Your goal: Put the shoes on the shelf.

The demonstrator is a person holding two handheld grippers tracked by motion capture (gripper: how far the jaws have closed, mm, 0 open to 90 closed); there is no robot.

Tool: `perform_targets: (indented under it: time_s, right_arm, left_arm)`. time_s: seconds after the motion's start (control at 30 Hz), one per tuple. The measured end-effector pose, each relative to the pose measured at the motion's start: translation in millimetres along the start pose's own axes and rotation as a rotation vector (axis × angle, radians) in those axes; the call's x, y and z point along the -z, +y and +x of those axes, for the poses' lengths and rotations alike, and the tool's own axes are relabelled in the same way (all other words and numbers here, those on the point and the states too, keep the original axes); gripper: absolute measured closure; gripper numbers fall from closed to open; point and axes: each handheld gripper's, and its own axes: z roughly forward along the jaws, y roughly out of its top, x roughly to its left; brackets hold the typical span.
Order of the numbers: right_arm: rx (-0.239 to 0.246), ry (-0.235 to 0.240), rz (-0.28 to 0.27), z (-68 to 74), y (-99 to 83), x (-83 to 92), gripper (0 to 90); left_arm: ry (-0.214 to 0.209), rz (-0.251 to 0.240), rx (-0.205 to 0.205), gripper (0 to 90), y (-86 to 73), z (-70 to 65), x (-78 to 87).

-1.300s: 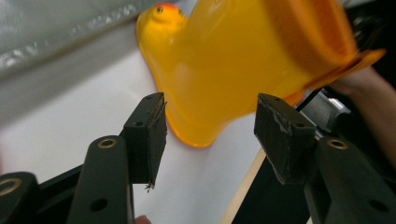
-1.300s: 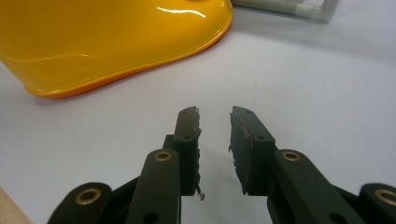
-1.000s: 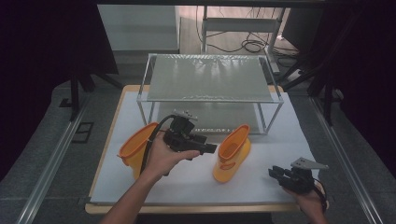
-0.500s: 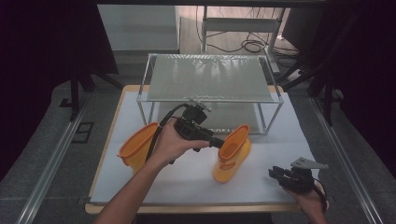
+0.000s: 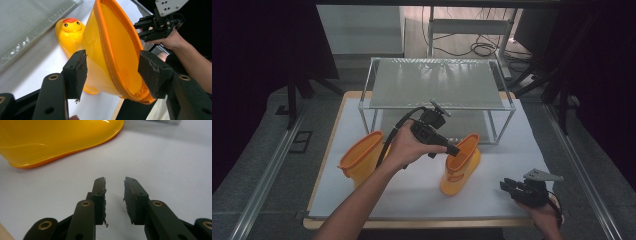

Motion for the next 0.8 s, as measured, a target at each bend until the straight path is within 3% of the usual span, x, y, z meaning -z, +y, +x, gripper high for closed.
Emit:
perform_targets:
  time_s: [0.8]
  right_arm:
    - [-0.007,0.0,0.004,-1.5,-1.0,-0.2,68.3]
  left_arm:
    - [0.068,0.126,0.006,42.1,19.6,1.8,-32.8]
